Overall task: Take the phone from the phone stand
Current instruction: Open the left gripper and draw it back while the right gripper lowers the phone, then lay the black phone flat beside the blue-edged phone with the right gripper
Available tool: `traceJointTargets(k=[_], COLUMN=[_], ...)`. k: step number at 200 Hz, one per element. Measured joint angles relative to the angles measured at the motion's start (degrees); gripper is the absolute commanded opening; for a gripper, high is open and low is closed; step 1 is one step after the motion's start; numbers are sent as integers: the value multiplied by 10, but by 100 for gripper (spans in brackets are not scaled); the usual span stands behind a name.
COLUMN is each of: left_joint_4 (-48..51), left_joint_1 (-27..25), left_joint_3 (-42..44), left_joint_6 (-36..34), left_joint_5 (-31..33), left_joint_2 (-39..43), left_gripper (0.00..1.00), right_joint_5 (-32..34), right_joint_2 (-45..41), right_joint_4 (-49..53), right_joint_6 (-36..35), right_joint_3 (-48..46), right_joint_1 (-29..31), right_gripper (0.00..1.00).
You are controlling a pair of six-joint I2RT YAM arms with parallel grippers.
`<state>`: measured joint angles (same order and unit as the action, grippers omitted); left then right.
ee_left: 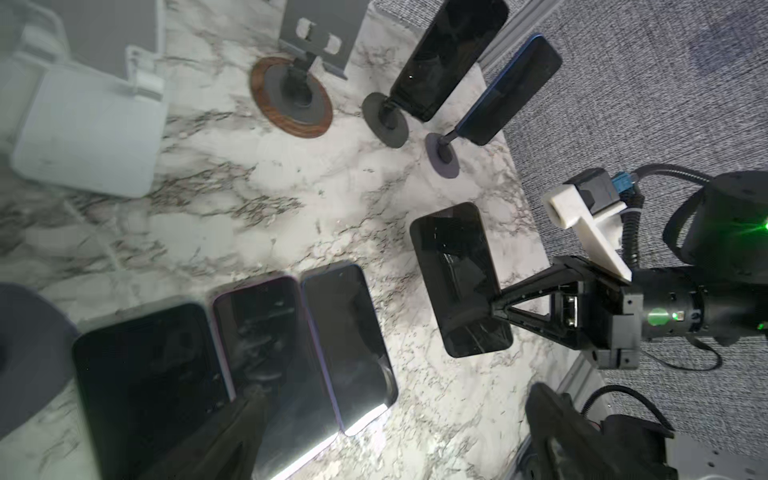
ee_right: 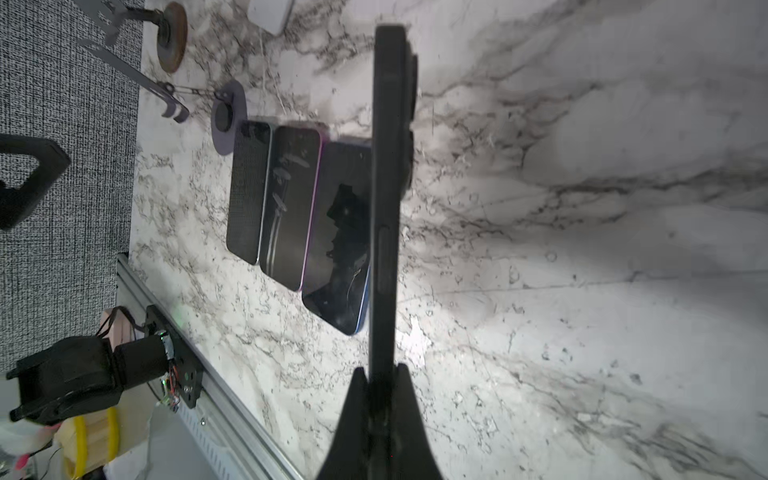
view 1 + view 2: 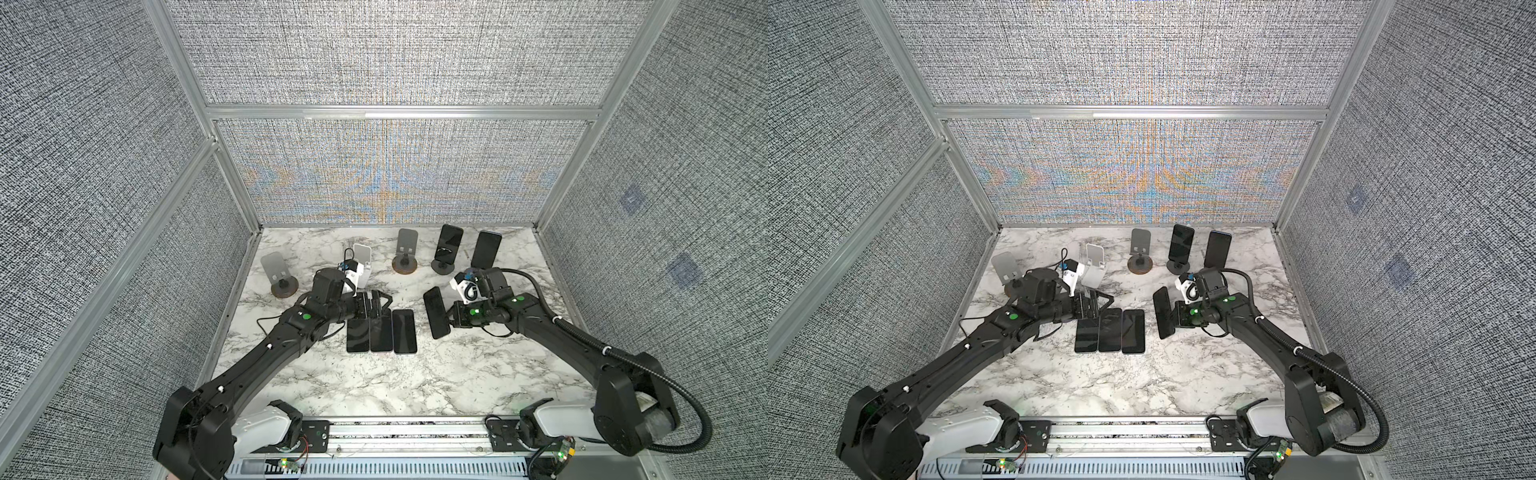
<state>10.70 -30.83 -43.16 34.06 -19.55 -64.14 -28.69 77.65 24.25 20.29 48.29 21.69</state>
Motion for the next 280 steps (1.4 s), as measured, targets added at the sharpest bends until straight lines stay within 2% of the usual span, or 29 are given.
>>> traceJointTargets(k=[37, 67, 134, 280], left_joint_4=[9, 10, -56, -89], left_joint_1=[5, 15, 40, 44], left_joint_3=[95, 142, 182, 146], left_joint_6=[0, 0, 0, -12], left_joint_5=[71, 111, 120, 118], left_joint_2=[86, 97, 19, -90], left_gripper=[98, 98, 98, 99], right_joint_5=[-29, -36, -48, -51], right_joint_2=[20, 31, 37, 72], right_joint_4=[-8, -33, -128, -267], right_joint_6=[-3, 9, 60, 128], right_joint_3=[-30, -56, -110, -153], right_joint_1=[-3, -4, -6, 1], right_gripper=[0, 0, 0, 0])
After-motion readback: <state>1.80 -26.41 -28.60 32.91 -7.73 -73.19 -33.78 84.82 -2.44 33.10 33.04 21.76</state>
